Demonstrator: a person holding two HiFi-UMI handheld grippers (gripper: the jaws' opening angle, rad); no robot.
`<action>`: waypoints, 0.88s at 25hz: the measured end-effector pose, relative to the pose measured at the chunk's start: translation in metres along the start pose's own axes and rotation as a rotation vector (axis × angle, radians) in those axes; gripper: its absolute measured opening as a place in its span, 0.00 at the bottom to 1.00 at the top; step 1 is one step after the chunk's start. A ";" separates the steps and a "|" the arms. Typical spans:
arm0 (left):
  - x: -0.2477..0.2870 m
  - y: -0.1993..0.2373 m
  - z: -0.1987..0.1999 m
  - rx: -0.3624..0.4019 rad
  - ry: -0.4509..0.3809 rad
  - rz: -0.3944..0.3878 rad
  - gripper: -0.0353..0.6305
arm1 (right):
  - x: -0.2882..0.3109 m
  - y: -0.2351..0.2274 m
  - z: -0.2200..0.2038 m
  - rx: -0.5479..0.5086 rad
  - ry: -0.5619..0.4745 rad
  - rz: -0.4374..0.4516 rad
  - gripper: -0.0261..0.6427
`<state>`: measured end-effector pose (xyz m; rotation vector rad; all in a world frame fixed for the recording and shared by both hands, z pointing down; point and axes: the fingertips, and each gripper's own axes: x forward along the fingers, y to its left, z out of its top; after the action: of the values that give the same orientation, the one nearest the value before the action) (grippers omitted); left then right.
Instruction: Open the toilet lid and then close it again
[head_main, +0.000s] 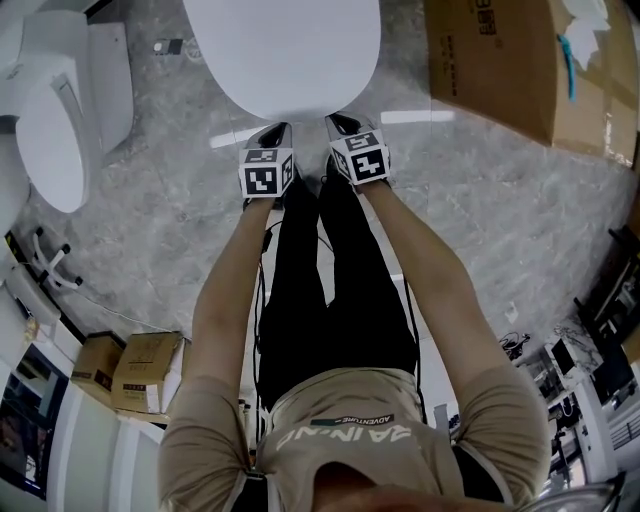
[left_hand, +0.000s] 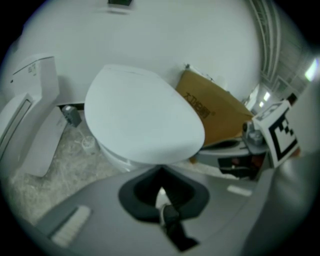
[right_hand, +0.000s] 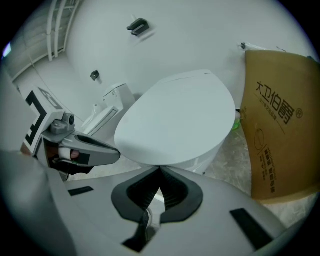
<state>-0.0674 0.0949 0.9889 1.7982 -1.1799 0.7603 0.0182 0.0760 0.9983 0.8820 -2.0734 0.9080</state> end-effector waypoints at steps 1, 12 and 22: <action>-0.003 -0.002 0.001 0.004 0.004 -0.003 0.06 | -0.003 0.001 0.002 -0.014 0.002 0.005 0.06; -0.073 -0.024 0.047 0.026 -0.008 -0.037 0.06 | -0.069 0.029 0.052 -0.045 0.007 -0.008 0.06; -0.137 -0.042 0.120 0.036 -0.034 -0.066 0.06 | -0.131 0.046 0.127 -0.027 -0.012 -0.036 0.06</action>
<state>-0.0749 0.0552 0.8061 1.8769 -1.1293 0.7199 0.0103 0.0375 0.8142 0.9091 -2.0687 0.8561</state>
